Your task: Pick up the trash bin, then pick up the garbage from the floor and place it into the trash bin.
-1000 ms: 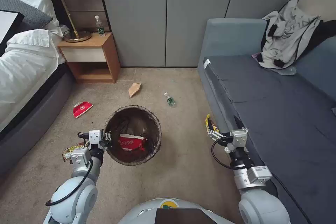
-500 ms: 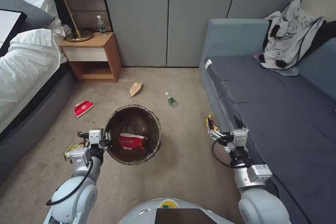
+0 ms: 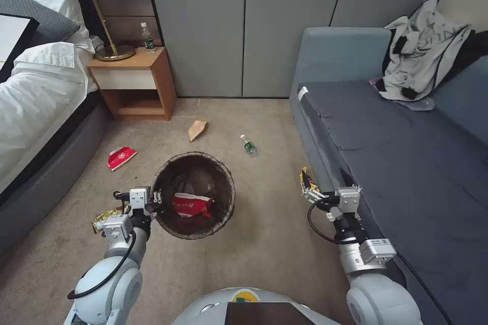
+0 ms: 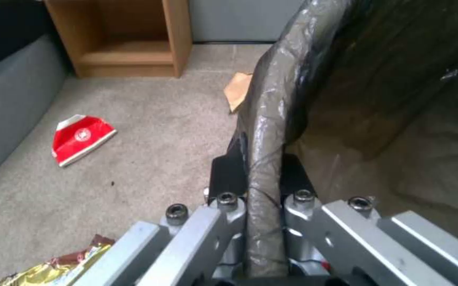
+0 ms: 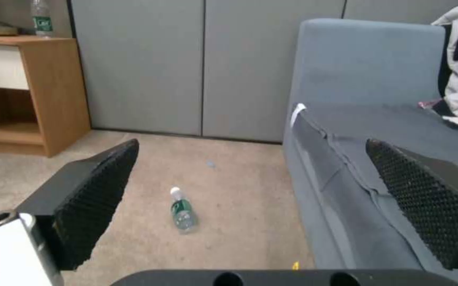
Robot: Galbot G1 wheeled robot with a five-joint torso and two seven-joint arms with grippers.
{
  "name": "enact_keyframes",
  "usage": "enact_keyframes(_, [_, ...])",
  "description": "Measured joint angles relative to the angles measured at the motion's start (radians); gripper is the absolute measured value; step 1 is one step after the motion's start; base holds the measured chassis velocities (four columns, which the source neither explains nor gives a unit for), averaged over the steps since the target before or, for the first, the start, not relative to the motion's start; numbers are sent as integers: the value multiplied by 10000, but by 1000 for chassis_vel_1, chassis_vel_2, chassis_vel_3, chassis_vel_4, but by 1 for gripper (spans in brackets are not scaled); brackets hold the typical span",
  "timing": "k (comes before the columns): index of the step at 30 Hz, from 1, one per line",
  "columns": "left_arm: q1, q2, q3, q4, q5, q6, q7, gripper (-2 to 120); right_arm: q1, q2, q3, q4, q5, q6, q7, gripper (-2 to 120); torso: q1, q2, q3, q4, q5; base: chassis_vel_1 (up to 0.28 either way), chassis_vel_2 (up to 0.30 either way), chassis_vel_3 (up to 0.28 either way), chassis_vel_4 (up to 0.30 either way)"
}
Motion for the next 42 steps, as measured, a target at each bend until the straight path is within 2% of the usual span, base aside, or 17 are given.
enact_keyframes(17, [6,-19,39,-35,33,-13,2,0,-17,36,-60,-39,0,22,-36,100,0,0,0,0,0,-32,30,30,-27])
enact_keyframes(42, [-48,-18,25,-18,25,-13,3,0,-3,53,-119,-73,-23,59,-89,100,0,0,0,1,0,-89,83,90,-84])
